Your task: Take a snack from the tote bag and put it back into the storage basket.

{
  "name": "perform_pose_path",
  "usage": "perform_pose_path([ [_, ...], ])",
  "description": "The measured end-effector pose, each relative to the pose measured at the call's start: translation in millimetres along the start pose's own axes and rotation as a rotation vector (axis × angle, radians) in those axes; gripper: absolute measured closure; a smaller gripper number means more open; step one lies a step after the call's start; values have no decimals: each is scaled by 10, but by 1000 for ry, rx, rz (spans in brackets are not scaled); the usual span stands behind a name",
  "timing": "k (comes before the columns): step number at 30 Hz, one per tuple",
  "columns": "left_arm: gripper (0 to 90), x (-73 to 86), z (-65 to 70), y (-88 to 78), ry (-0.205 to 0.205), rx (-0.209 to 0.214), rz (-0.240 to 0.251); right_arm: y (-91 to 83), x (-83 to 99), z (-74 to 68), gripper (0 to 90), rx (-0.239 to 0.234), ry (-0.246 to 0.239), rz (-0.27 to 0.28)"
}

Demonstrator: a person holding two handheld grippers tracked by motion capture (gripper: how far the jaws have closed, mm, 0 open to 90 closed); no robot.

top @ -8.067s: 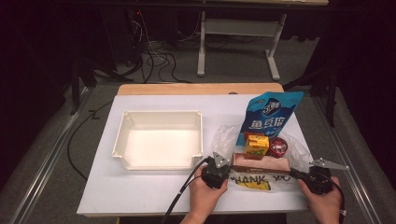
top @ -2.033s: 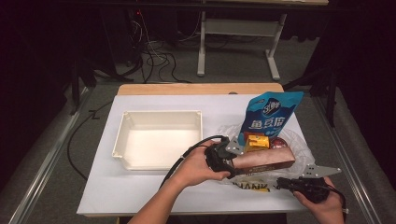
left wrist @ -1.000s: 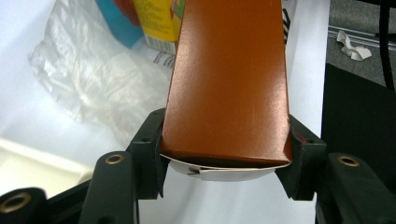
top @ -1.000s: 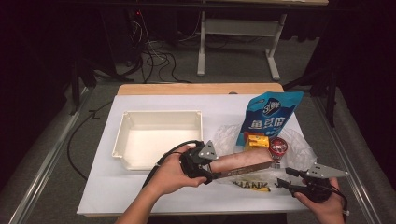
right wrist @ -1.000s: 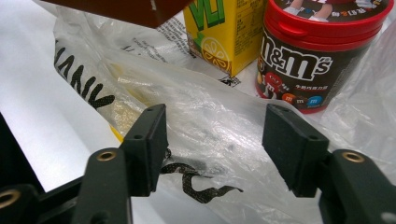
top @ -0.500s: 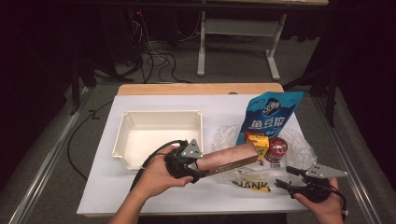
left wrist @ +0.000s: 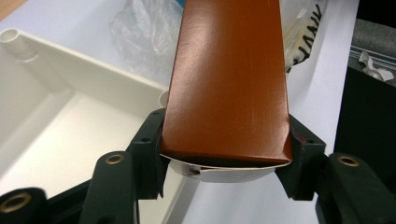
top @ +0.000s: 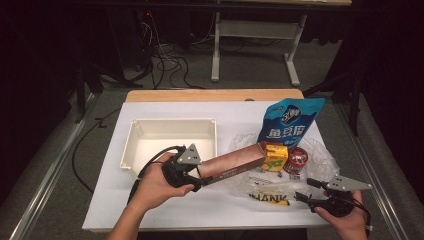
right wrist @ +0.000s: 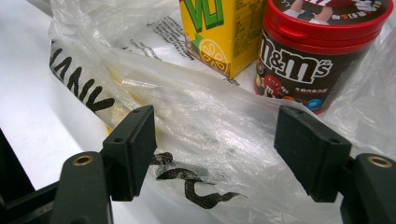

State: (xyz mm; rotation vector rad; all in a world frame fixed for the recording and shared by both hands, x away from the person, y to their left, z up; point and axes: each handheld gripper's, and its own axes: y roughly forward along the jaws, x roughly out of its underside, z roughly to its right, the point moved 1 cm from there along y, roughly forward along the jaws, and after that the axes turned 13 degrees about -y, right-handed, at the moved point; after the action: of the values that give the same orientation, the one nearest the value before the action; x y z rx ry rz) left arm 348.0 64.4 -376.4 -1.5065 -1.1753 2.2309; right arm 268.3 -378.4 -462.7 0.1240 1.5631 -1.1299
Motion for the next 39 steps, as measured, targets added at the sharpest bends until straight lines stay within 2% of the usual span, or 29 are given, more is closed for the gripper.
perform_pose_path([
  [11, 439, 90, -148, -142, -32, -29, 8, 4, 7, 1, 301, 1, 4, -3],
  [23, 439, 231, -340, -257, -91, -55, 18, -2, 8, 2, 307, 0, 6, -6],
  [32, 439, 339, -498, -332, -133, -96, 17, -8, 11, 4, 308, 2, 10, -1],
  [39, 439, 390, -599, -399, -162, -107, 35, -9, 11, 5, 308, 2, 9, -4],
])
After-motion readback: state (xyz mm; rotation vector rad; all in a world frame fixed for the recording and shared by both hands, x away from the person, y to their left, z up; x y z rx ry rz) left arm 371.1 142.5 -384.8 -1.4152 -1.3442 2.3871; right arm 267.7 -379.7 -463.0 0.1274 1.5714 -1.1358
